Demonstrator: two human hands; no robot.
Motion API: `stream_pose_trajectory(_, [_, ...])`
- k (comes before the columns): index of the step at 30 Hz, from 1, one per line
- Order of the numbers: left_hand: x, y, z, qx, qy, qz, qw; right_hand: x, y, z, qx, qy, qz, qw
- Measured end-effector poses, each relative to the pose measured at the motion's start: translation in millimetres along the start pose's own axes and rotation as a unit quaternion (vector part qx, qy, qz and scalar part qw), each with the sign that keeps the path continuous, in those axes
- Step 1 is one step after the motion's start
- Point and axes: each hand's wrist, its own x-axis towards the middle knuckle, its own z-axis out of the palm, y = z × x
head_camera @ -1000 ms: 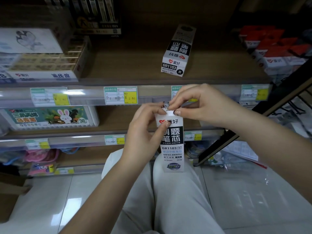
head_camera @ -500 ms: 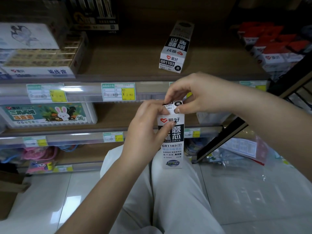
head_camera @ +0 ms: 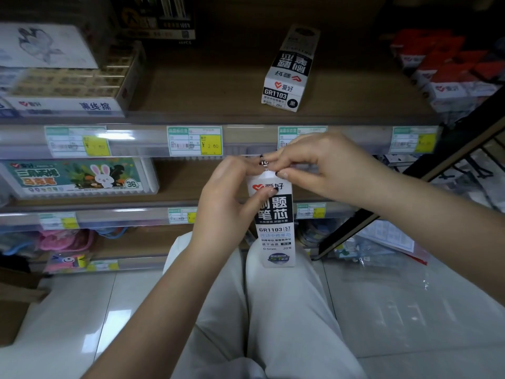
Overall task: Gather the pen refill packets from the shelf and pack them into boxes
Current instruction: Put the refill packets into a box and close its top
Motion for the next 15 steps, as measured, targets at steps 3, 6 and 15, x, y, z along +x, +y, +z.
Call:
stream_pose_trajectory(3, [0.4, -4.7, -0.5, -0.021, 0.009, -0.008, 1.0, -4.8, 0.4, 7.0, -0.014, 0.01, -0.013, 1.0])
stream_pose_trajectory(6, [0.7, -6.5, 0.6, -0.035, 0.017, -0.011, 0.999, -6.7, 3.0, 14.2, 0.004, 0.048, -0.006, 0.999])
stream_pose_trajectory(15, [2.4, -3.2, 7.0, -0.114, 0.04, -0.039, 0.992, -7.4, 1.7, 17.3, 0.188, 0.071, 0.119, 0.972])
